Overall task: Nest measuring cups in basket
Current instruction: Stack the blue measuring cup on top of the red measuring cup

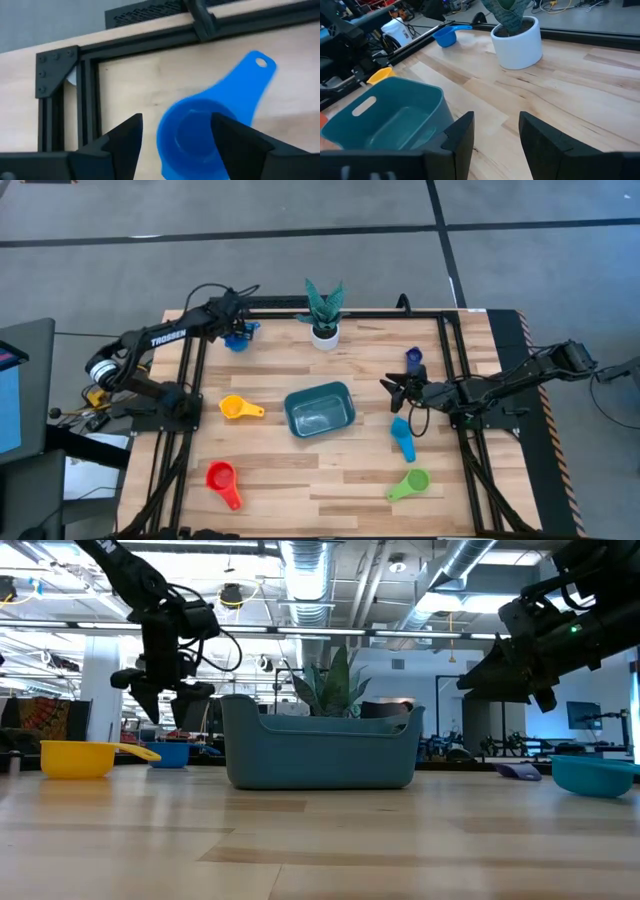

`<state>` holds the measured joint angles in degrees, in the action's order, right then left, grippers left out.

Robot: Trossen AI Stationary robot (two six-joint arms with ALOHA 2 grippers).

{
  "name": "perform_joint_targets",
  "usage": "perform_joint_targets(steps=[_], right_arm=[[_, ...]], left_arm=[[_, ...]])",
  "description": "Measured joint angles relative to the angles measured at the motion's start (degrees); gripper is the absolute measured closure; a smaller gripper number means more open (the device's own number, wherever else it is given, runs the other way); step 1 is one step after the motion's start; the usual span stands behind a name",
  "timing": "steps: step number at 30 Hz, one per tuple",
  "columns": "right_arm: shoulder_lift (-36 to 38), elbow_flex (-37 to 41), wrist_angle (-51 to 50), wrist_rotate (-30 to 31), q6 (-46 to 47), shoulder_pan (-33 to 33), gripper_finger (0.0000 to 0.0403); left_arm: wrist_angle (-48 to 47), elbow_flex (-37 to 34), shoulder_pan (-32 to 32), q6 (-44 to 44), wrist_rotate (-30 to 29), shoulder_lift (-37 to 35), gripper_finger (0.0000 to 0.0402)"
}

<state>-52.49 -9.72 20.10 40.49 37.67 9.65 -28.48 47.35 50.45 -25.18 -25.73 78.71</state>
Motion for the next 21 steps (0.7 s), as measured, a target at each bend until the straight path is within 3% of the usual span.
perform_joint_targets(steps=[12, 21], right_arm=[[0.0, 0.0, -0.8, -0.1, 0.2, 2.4, 0.0231], [0.0, 0.0, -1.7, 0.0, 0.3, 3.8, 0.0245]], left_arm=[[-1.0, 0.0, 1.6, -1.6, 1.5, 8.6, 0.0252], [-1.1, 0.1, 1.4, 3.2, 2.0, 11.3, 0.0382]])
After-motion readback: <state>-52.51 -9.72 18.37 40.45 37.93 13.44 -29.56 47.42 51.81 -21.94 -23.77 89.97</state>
